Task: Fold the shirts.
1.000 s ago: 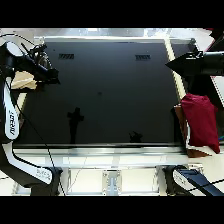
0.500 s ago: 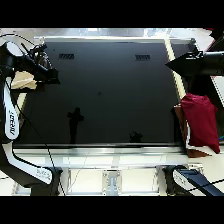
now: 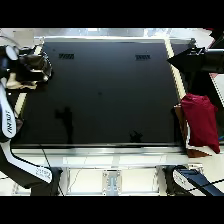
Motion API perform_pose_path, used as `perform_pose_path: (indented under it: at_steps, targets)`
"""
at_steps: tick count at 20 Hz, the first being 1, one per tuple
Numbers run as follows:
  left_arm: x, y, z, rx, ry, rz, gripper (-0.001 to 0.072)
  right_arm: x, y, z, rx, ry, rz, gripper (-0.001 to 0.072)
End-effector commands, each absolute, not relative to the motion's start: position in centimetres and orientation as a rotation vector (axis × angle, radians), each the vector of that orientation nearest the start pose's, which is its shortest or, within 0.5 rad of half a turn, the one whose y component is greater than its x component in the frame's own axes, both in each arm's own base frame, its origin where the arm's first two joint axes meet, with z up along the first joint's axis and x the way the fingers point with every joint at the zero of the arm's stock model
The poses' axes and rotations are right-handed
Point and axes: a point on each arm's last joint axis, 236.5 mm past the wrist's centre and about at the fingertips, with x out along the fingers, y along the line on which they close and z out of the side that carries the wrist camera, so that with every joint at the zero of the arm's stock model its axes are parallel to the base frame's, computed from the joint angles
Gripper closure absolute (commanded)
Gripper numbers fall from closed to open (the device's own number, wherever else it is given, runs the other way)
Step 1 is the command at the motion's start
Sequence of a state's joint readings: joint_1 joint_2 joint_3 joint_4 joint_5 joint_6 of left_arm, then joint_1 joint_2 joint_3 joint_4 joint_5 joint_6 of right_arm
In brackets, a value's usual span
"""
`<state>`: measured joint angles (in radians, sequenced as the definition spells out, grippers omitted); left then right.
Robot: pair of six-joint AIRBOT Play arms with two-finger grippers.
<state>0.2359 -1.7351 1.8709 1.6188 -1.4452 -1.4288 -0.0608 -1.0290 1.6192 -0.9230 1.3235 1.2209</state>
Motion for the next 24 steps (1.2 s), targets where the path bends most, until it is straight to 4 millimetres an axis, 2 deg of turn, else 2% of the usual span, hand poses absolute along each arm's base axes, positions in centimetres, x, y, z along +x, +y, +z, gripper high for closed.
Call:
perform_pose_path:
  at_steps: [1, 5, 7, 9, 11, 15, 17, 19, 22, 24]
  targets:
    - [42.2, 24.5, 5.0, -0.069, 1.347, 0.495, 0.0106, 35.9, 11.6, 30.9, 0.071, 0.589, 0.586, 0.0324]
    - [35.2, 33.4, 5.6, -0.334, 1.289, 0.659, 0.0106, 35.9, 11.5, 30.9, 0.070, 0.590, 0.584, 0.0325]
    - [32.2, 36.9, 5.5, -0.475, 1.225, 0.710, 0.0106, 35.9, 11.5, 30.9, 0.070, 0.590, 0.584, 0.0324]
    - [30.4, 39.3, 5.4, -0.635, 1.119, 0.718, 0.0106, 35.9, 11.5, 30.9, 0.071, 0.589, 0.584, 0.0325]
    - [28.3, 40.9, 4.7, -0.768, 1.059, 0.727, 0.0106, 35.9, 11.6, 30.9, 0.072, 0.589, 0.585, 0.0325]
    - [23.6, 42.6, 0.1, -0.936, 1.099, 0.769, 0.0105, 36.0, 11.5, 31.1, 0.124, 0.597, 0.568, 0.0325]
    - [22.3, 43.3, -1.8, -0.985, 1.115, 0.782, 0.0105, 36.0, 11.5, 31.1, 0.167, 0.609, 0.554, 0.0325]
    - [21.6, 44.1, -3.6, -1.005, 1.117, 0.795, 0.0105, 36.0, 11.5, 31.1, 0.201, 0.619, 0.543, 0.0325]
    - [21.7, 44.8, -6.2, -1.027, 1.121, 0.800, 0.0105, 36.0, 11.6, 31.2, 0.250, 0.632, 0.530, 0.0325]
    - [23.3, 45.3, -7.0, -1.061, 1.060, 0.777, 0.0105, 35.9, 11.8, 31.3, 0.276, 0.634, 0.535, 0.0324]
